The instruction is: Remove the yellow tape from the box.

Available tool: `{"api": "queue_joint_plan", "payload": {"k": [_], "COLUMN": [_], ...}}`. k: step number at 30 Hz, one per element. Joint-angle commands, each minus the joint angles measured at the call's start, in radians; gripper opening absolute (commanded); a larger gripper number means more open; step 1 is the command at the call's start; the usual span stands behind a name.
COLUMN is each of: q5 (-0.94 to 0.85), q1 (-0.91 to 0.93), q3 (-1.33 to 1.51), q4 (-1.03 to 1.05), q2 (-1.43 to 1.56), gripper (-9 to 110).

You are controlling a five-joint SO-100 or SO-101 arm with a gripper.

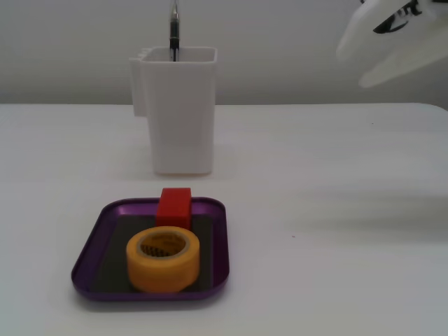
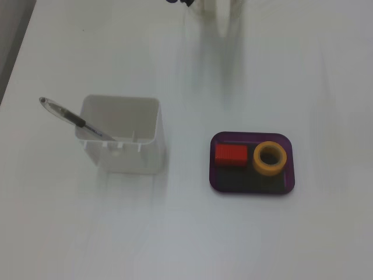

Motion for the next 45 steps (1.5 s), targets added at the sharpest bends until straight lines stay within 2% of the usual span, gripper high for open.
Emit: {"api": "queue_joint_plan", "payload": {"k": [1, 10, 21, 32, 45], "q5": [-0.074, -0.078, -0.077, -0.074, -0.075], "q1": [-0.028, -0.118, -0.127, -0.130, -0.232], "q3": [-0.272, -0.844, -1.315, -1.543, -1.563], "q4": [0.078, 0.218, 0.264, 0.264, 0.249], "q2": [-0.328, -0.937, -1.390, -1.663, -1.710], "gripper": [9, 9, 9, 9, 9]}}
